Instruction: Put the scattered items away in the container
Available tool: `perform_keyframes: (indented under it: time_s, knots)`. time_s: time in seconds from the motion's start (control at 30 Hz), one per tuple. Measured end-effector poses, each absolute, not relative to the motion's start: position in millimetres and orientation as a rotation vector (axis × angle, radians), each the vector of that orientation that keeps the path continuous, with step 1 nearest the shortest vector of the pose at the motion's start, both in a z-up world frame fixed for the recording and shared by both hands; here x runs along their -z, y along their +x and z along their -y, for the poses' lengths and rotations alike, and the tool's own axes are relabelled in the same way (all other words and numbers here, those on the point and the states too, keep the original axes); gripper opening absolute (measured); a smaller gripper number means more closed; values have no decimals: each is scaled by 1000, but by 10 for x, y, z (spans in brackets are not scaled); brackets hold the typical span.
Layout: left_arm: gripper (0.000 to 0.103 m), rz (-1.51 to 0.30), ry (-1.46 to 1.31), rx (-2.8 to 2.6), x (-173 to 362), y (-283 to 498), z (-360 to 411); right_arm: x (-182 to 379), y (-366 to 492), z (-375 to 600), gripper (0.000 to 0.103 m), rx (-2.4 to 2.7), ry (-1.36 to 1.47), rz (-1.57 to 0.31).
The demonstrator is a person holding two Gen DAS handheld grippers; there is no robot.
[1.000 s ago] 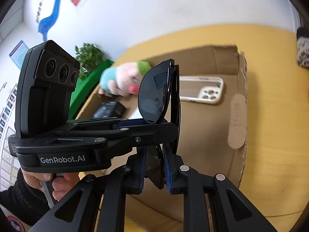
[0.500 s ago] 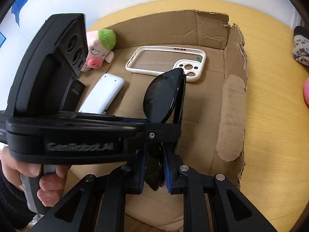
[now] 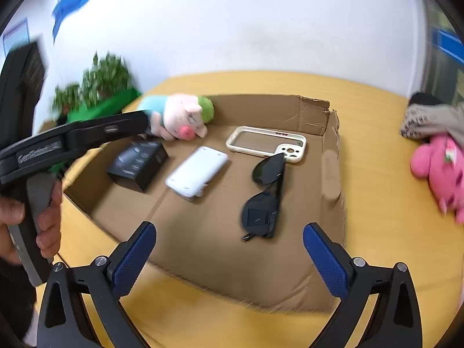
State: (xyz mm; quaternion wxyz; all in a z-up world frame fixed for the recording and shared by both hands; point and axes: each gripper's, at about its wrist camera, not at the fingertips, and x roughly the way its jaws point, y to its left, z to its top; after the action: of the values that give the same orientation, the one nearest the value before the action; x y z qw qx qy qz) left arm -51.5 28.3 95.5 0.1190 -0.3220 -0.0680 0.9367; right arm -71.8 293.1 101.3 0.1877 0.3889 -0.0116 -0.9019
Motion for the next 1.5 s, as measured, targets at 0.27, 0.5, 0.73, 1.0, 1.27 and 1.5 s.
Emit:
perform_keyframes:
  time_s: [0.27, 0.5, 0.73, 1.0, 1.27, 1.5]
  knots:
    - [22, 151, -1027, -2817, -784, 20, 218, -901, -381, -2654, 15, 2565, 1087, 51]
    - [102, 139, -876, -2936, -837, 283, 308, -976, -257, -2553, 102, 2620, 1063, 14]
    - [102, 74, -869, -2928, -794, 287, 242, -981, -252, -2565, 102, 2650, 1078, 0]
    - [102, 37, -884, -2944, -412, 117, 267, -850, -306, -2545, 102, 2702, 1035, -21]
    - [102, -57, -719, -3024, -15, 55, 255, -502, -421, -2475, 103, 2801, 897, -24]
    - [103, -62, -681, -3056, 7, -22, 243, -437, -405, -2461, 103, 2847, 768, -34]
